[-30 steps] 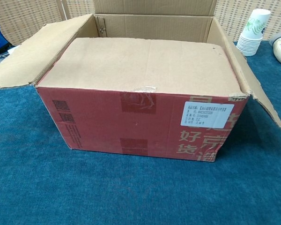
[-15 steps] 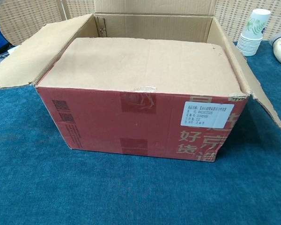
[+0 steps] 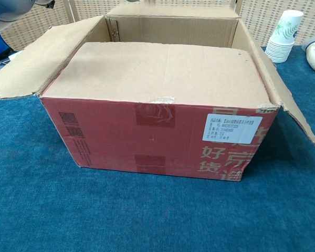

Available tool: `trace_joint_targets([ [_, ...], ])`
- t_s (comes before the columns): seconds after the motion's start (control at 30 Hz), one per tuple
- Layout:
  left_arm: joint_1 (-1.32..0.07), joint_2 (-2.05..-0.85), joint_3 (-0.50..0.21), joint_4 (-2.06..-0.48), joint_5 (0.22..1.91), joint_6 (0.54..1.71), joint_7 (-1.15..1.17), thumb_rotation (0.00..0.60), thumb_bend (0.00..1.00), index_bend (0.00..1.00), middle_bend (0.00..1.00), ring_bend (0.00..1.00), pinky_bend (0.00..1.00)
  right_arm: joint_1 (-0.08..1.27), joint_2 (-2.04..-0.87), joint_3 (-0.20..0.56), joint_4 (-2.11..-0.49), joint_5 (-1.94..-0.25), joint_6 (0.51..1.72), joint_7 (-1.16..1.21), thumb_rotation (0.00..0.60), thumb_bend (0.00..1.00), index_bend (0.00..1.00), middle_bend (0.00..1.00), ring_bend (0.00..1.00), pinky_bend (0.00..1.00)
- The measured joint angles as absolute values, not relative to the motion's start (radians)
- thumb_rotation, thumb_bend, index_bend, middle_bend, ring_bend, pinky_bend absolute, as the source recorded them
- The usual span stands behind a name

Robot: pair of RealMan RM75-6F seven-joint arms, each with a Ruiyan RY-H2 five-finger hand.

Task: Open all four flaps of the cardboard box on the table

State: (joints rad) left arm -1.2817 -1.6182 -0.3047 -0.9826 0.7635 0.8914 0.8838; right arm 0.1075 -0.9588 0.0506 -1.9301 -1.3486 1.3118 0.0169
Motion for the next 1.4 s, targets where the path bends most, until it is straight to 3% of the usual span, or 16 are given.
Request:
trace_joint_targets([
  [0.2,-1.243,-1.542,-0.303,-1.112,0.803,0.933,0.843,0.243,0.11,0.26,0.0,0.03,0.22,0.107,-0.958,0.048,-1.932,-1.356,1.314,0.017,0.6,0.0,0.0,0.0,0.0,0.01],
  [0.4,-1.15,-1.39,-0.297,-1.329,0.843,0.996,0.77,0.288,0.11,0.26,0.0,0.03,0.22,0.103,-0.959,0.043,-1.938,-1.369,1.323,0.011,0.6,0.0,0.0,0.0,0.0,0.01],
  [0.53,-1.067,-1.256,-0.284,-1.485,0.867,1.023,0.703,0.353,0.1,0.26,0.0,0.03,0.22,0.101,-0.961,0.039,-1.944,-1.378,1.33,-0.003,0.6,0.0,0.0,0.0,0.0,0.01],
  [0.7,-0.992,-1.155,-0.266,-1.594,0.902,1.033,0.61,0.351,0.11,0.25,0.0,0.03,0.22,0.096,-0.964,0.034,-1.953,-1.387,1.34,-0.019,0.6,0.0,0.0,0.0,0.0,0.01],
  [1.0,-0.975,-1.133,-0.255,-1.641,0.931,0.944,0.497,0.355,0.11,0.25,0.0,0.05,0.24,0.095,-0.971,0.033,-1.959,-1.384,1.344,-0.04,0.6,0.0,0.0,0.0,0.0,0.01],
  [1.23,-1.01,-1.125,-0.276,-1.695,0.873,0.834,0.424,0.356,0.11,0.24,0.09,0.11,0.29,0.099,-0.972,0.035,-1.955,-1.378,1.338,-0.036,0.6,0.0,0.0,0.0,0.0,0.01],
  [1.4,-1.069,-1.112,-0.273,-1.73,0.791,0.746,0.431,0.355,0.11,0.24,0.08,0.13,0.31,0.102,-0.975,0.033,-1.956,-1.379,1.332,-0.043,0.6,0.0,0.0,0.0,0.0,0.01],
])
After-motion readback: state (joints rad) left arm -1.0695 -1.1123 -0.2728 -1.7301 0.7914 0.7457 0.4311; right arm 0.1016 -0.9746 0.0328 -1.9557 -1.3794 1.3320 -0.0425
